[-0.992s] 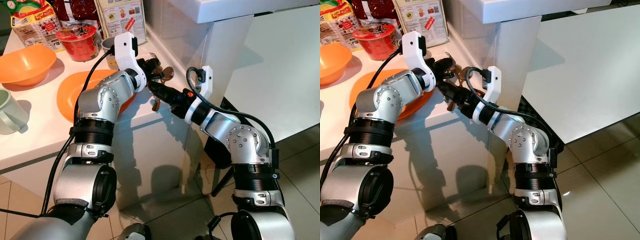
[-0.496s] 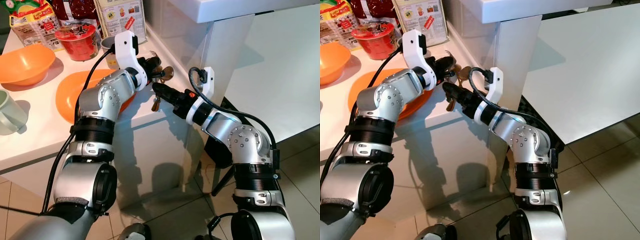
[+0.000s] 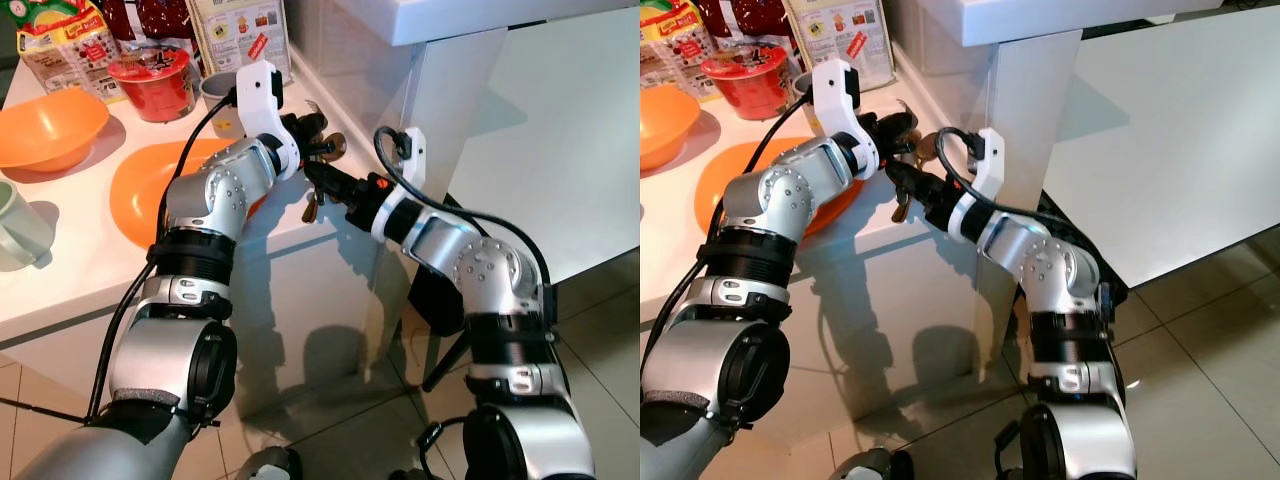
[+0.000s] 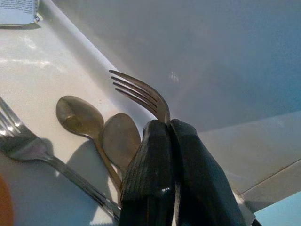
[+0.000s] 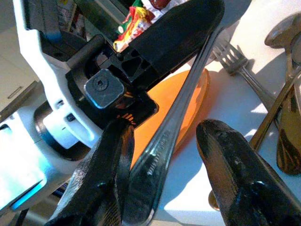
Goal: Setting the table
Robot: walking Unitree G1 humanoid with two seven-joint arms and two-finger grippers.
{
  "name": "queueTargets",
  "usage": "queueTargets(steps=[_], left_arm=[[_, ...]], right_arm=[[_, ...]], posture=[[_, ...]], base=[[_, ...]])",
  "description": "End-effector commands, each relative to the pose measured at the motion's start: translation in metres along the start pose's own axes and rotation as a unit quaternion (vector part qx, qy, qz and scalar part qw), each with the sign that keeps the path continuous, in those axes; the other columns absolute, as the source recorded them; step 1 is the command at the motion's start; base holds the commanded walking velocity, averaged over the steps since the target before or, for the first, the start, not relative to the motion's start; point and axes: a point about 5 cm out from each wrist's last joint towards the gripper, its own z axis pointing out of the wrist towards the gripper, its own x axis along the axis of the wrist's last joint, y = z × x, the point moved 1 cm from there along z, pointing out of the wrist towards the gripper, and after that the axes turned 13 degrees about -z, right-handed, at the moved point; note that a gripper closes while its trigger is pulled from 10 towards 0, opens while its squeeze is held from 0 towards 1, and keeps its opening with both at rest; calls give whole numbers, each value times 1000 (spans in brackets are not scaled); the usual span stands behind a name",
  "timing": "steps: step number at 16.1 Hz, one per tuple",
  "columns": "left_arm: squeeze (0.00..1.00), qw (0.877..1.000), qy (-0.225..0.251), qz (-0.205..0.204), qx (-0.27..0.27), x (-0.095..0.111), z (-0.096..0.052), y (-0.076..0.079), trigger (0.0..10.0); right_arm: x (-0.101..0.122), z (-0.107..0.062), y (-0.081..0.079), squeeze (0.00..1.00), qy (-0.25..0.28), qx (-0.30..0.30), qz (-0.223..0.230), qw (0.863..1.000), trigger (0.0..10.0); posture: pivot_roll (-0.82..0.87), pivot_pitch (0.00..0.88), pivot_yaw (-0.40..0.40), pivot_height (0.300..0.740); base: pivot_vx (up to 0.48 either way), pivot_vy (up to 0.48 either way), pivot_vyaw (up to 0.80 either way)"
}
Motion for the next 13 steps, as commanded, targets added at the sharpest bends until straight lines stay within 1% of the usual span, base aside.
queueTargets(steps=[1,4,5,6,9,10,13], left_arm=[[0,1000,5,15,-18,6,3,11,0],[0,1000,9,19,-18,10,6,11,0],[0,1000,10,20,-19,11,7,12,0],[0,1000,11,22,-19,11,8,12,0],[0,999,12,22,-20,12,9,13,0],[0,999,13,23,-20,13,10,13,0],[0,999,15,24,-21,14,11,12,0]], right_arm=[[0,4,-1,0,-5,3,3,1000,10000],[0,8,4,0,-12,-5,8,1000,10000],[-1,10,8,608,-17,-12,11,1000,10000],[-2,12,12,1000,-22,-20,16,999,10000],[-3,15,17,1000,-32,-37,15,999,10000],[-3,16,18,0,-37,-39,11,999,10000],[-6,18,21,0,-57,-40,7,998,10000]], posture=[[-40,78,62,740],[-42,85,60,740],[-42,87,61,740],[-45,90,60,740],[-46,94,59,740],[-46,97,58,740],[-46,96,58,740]], base=[[0,0,0],[0,0,0],[0,0,0],[0,0,0],[0,0,0],[0,0,0],[0,0,0]])
